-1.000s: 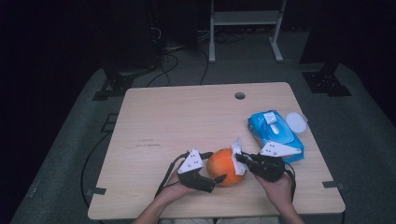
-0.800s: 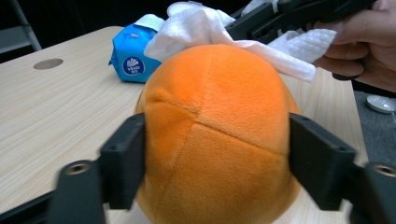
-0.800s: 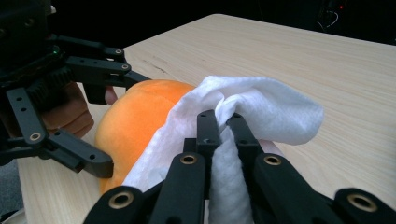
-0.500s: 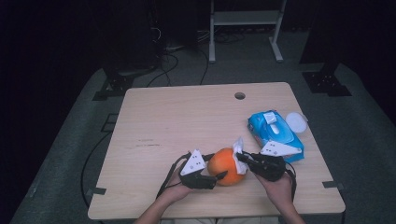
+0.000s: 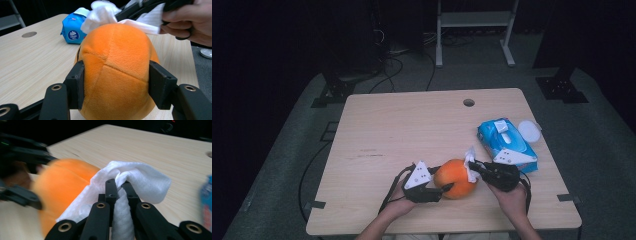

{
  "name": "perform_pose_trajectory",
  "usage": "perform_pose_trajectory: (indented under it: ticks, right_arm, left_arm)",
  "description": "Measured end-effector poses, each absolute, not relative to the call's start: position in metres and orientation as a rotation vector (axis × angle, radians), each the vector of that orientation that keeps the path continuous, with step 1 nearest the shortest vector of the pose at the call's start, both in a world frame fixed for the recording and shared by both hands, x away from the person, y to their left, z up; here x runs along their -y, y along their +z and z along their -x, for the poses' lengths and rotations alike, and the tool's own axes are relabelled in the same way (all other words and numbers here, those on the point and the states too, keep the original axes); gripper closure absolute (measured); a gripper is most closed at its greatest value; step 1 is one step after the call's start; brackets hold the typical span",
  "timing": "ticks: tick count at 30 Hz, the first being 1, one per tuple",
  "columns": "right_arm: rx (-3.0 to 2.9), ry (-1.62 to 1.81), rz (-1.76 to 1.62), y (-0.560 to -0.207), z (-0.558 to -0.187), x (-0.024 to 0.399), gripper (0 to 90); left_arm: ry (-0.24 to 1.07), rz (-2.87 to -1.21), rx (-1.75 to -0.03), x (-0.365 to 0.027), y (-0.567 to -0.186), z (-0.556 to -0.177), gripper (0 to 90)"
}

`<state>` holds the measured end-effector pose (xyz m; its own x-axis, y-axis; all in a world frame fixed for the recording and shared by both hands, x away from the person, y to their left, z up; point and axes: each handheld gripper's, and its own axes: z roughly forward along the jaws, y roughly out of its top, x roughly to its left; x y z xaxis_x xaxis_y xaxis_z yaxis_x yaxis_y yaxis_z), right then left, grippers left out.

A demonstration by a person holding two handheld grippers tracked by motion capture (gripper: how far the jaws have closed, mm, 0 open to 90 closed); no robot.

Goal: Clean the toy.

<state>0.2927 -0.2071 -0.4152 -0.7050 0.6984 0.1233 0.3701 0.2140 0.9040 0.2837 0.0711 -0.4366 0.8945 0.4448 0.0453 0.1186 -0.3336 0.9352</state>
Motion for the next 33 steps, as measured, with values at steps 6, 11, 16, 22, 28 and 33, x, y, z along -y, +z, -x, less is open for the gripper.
perform_pose_trajectory:
  ticks: [6,11,16,22,28,33]
  right_arm:
    - [-2.168,1.482,-1.017,-0.413,-0.290,0.208,84.9]
    - [-2.177,1.519,-0.927,-0.403,-0.284,0.200,84.8]
    - [-2.204,1.502,-1.019,-0.419,-0.293,0.208,84.8]
    - [-2.184,1.583,-0.926,-0.403,-0.280,0.196,84.8]
    - [-2.201,1.606,-0.912,-0.404,-0.280,0.194,84.8]
    - [-2.198,1.593,-0.943,-0.407,-0.281,0.196,84.8]
  left_arm:
    - [0.331,-1.887,-0.431,-0.073,-0.434,-0.284,40.4]
    - [0.341,-1.879,-0.434,-0.076,-0.430,-0.282,41.0]
    - [0.355,-1.876,-0.424,-0.075,-0.425,-0.279,41.4]
    - [0.347,-1.867,-0.423,-0.074,-0.423,-0.278,41.6]
    - [0.353,-1.874,-0.428,-0.073,-0.422,-0.275,42.1]
    - [0.356,-1.869,-0.430,-0.073,-0.420,-0.275,42.6]
